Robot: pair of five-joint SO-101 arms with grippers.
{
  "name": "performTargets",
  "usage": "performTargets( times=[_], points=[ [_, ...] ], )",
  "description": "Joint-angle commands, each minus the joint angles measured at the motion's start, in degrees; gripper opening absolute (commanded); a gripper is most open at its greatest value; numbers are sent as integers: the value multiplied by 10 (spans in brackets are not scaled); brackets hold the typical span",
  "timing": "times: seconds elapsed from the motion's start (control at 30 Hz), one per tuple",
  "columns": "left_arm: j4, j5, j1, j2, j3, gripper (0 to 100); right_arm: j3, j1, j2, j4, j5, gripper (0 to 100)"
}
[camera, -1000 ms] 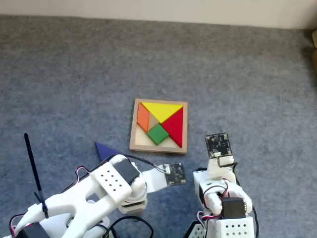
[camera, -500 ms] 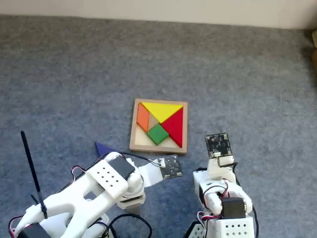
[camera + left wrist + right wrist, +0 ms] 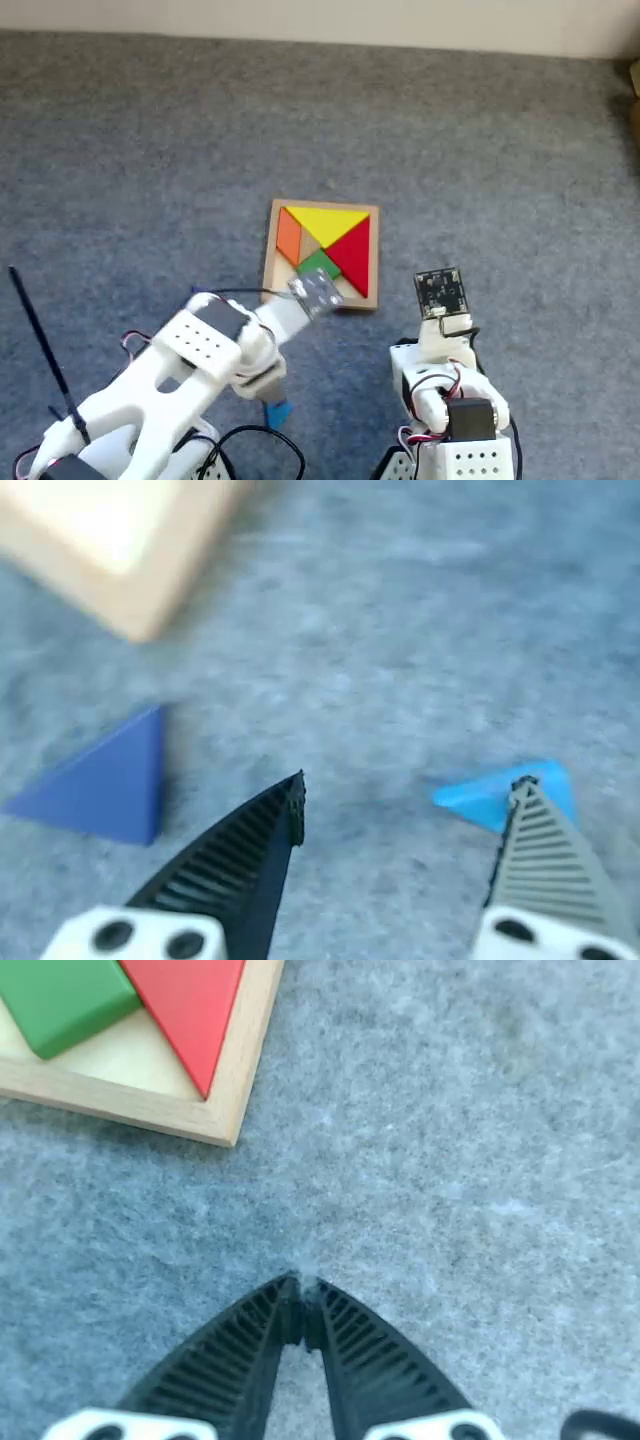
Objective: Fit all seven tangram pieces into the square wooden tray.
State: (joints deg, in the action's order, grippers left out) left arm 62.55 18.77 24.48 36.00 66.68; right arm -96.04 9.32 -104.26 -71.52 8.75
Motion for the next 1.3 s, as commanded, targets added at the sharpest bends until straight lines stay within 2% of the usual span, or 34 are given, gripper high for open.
performTargets(
  times=[0.0,0.13,0.33,0.53,0.8,1.0,1.07,1.27],
  points=[
    [-15,-4,-73,0,-7,309,-82,-7,-19,-6,-3,17],
    [-10,-4,-84,7,-8,308,-82,-7,-19,-6,-3,17],
    [79,-4,22,7,-70,308,-82,-7,-19,-6,-3,17],
    [88,-4,91,0,-57,312,-82,-7,-19,-6,-3,17],
    [56,-5,86,-5,-24,309,-82,-7,-19,-6,-3,17],
    [45,-6,70,-142,-80,307,-82,-7,-19,-6,-3,17],
    [45,-26,70,-189,-103,284,-82,-7,-19,-6,-3,17],
    [41,-40,59,-211,-124,239,-82,-7,-19,-6,-3,17]
  ],
)
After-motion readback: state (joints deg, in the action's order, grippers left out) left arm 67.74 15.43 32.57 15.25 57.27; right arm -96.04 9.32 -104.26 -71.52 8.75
